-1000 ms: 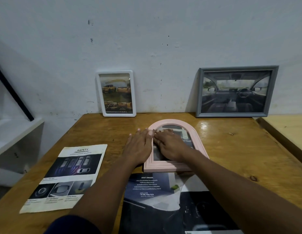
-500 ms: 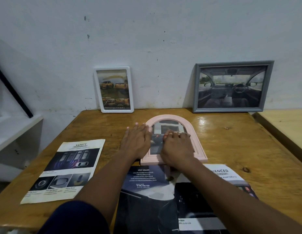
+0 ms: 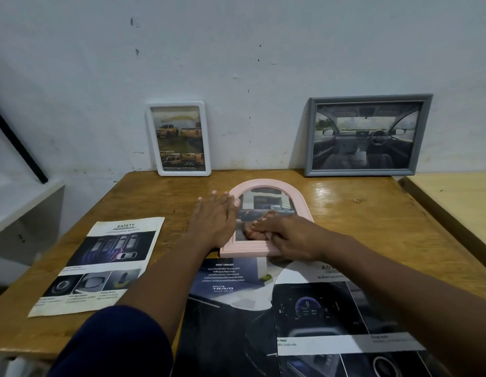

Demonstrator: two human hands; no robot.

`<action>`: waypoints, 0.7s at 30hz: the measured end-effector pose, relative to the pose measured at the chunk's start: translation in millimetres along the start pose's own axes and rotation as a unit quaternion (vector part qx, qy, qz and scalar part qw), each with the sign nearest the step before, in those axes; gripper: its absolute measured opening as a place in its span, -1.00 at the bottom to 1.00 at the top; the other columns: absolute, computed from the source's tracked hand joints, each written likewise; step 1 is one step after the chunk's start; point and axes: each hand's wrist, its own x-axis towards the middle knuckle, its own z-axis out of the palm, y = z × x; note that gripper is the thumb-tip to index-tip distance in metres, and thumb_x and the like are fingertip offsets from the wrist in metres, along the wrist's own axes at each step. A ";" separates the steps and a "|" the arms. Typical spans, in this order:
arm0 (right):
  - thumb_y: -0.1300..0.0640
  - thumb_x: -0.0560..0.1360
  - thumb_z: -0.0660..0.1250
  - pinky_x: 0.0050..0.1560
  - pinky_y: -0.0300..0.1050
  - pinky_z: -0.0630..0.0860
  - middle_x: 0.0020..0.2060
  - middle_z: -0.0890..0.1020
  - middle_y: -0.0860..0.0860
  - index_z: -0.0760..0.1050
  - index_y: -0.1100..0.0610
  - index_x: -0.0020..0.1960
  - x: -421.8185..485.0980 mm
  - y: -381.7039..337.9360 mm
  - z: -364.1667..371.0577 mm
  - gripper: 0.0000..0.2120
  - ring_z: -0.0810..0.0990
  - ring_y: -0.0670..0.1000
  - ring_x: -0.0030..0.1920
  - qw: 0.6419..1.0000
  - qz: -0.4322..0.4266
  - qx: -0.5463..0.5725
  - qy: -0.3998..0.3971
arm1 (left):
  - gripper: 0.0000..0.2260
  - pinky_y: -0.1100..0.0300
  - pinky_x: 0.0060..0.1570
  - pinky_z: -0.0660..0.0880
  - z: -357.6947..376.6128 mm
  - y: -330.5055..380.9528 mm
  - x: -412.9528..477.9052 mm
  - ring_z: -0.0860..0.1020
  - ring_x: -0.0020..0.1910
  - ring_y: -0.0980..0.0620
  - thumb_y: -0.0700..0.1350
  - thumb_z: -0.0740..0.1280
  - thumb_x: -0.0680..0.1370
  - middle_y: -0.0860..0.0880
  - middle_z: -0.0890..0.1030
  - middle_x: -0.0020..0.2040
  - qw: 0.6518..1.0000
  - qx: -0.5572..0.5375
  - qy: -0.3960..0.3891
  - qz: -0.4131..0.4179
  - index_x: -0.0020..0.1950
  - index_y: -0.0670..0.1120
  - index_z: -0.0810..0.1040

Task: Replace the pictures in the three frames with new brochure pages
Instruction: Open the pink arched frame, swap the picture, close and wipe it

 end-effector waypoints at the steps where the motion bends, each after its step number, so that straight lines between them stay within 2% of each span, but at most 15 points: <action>1: 0.18 0.62 0.16 0.33 -0.02 0.40 0.35 0.55 0.09 0.44 0.08 0.46 -6.2 3.9 -3.1 -0.59 0.48 0.08 0.31 1.000 0.006 -0.014 0.000 | -0.44 -0.06 0.57 -0.20 -0.3 0.0 0.0 -0.04 0.64 0.00 0.18 -0.22 0.70 0.02 0.11 0.65 1.000 0.003 0.000 0.000 0.65 0.00 0.11; 4: 0.13 0.60 0.16 0.22 0.06 0.47 0.29 0.56 0.14 0.42 0.06 0.45 -22.2 15.2 -5.8 -0.59 0.51 0.13 0.24 0.995 0.039 -0.094 0.021 | -0.45 -0.07 0.57 -0.19 -0.3 -0.4 0.0 -0.03 0.64 0.00 0.17 -0.21 0.71 0.02 0.12 0.65 1.000 0.009 0.001 -0.003 0.65 0.00 0.10; 7: 0.01 0.57 0.21 0.20 0.05 0.45 0.26 0.56 0.14 0.41 0.13 0.40 -27.9 4.1 7.5 -0.57 0.48 0.16 0.25 0.977 0.088 -0.187 0.049 | -0.45 -0.06 0.57 -0.20 -1.3 1.2 -1.1 -0.04 0.64 0.00 0.17 -0.20 0.71 0.01 0.10 0.66 1.000 0.008 -0.005 -0.008 0.66 -0.01 0.08; 9: -0.04 0.53 0.25 0.18 0.04 0.41 0.23 0.57 0.14 0.42 0.16 0.33 -24.6 -17.4 20.7 -0.56 0.45 0.18 0.26 0.968 0.147 -0.189 0.073 | -0.45 -0.06 0.57 -0.20 -2.2 1.7 -1.3 -0.03 0.64 -0.01 0.17 -0.20 0.71 0.01 0.10 0.66 1.000 0.004 -0.005 -0.009 0.66 -0.01 0.08; 12: 0.03 0.45 0.20 0.27 0.11 0.36 0.22 0.57 0.18 0.41 0.22 0.34 -7.7 -45.8 36.1 -0.49 0.45 0.26 0.27 0.957 0.220 -0.156 0.102 | -0.44 -0.06 0.56 -0.20 -1.3 1.5 -0.8 -0.03 0.64 -0.01 0.19 -0.22 0.70 0.01 0.10 0.66 1.000 0.001 -0.002 -0.009 0.66 0.00 0.08; 14: 0.02 0.39 0.14 0.33 0.15 0.32 0.17 0.60 0.19 0.45 0.23 0.29 4.3 -60.6 41.5 -0.47 0.51 0.25 0.21 0.960 0.208 -0.154 0.106 | -0.44 -0.07 0.57 -0.19 -0.6 1.8 -0.9 -0.02 0.64 -0.01 0.19 -0.22 0.70 0.00 0.11 0.66 1.000 -0.002 -0.003 -0.013 0.66 -0.01 0.08; 15: 0.03 0.41 0.14 0.31 0.14 0.33 0.13 0.62 0.18 0.48 0.22 0.25 9.3 -68.5 42.2 -0.52 0.54 0.23 0.16 0.963 0.188 -0.159 0.108 | -0.44 -0.07 0.57 -0.18 -1.0 2.3 -1.2 -0.02 0.64 -0.01 0.18 -0.22 0.71 0.00 0.11 0.66 1.000 -0.003 -0.004 -0.014 0.66 -0.01 0.07; 17: 0.06 0.49 0.19 0.22 0.09 0.35 0.08 0.63 0.15 0.52 0.17 0.19 16.4 -82.1 43.4 -0.66 0.54 0.21 0.09 0.968 0.147 -0.162 0.122 | -0.46 -0.08 0.58 -0.17 -1.1 2.2 -1.2 -0.01 0.64 -0.02 0.16 -0.18 0.72 -0.01 0.12 0.65 1.000 -0.005 -0.006 -0.014 0.66 -0.02 0.08; 21: 0.10 0.50 0.19 0.06 0.03 0.39 0.05 0.63 0.13 0.54 0.13 0.09 12.7 -74.6 42.9 -0.75 0.51 0.18 0.05 0.979 0.086 -0.107 0.152 | -0.47 -0.07 0.59 -0.16 -1.1 0.5 -1.3 0.02 0.64 -0.01 0.14 -0.18 0.72 0.00 0.15 0.65 1.000 -0.023 0.002 -0.017 0.65 -0.02 0.10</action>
